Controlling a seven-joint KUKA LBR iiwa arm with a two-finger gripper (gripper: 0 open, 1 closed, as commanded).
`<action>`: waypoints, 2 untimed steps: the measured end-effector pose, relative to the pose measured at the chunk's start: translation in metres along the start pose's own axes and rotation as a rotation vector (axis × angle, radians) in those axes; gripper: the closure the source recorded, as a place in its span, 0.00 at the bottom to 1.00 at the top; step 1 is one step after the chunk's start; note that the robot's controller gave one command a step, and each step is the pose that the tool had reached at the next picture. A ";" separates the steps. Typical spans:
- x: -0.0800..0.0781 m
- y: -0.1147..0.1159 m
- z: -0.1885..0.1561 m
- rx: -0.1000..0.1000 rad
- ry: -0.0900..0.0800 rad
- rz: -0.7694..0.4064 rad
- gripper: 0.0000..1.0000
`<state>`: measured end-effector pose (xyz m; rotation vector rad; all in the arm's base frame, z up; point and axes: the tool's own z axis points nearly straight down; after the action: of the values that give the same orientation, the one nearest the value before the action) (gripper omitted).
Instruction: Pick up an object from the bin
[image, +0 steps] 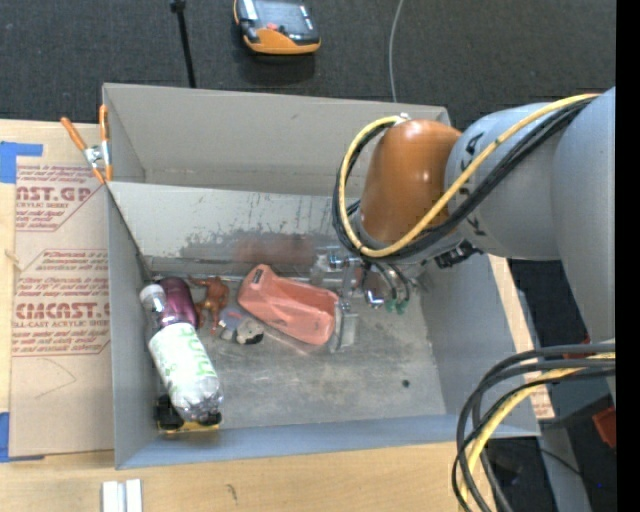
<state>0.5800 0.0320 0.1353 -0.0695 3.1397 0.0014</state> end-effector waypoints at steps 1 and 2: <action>-0.001 0.003 0.034 0.001 -0.021 -0.081 0.00; -0.010 0.013 0.056 0.000 -0.006 0.119 1.00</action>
Offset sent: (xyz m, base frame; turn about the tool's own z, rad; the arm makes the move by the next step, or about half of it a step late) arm 0.0055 0.0134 -0.0621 0.1182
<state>0.5892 0.0455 0.0793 0.1178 3.1328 0.0013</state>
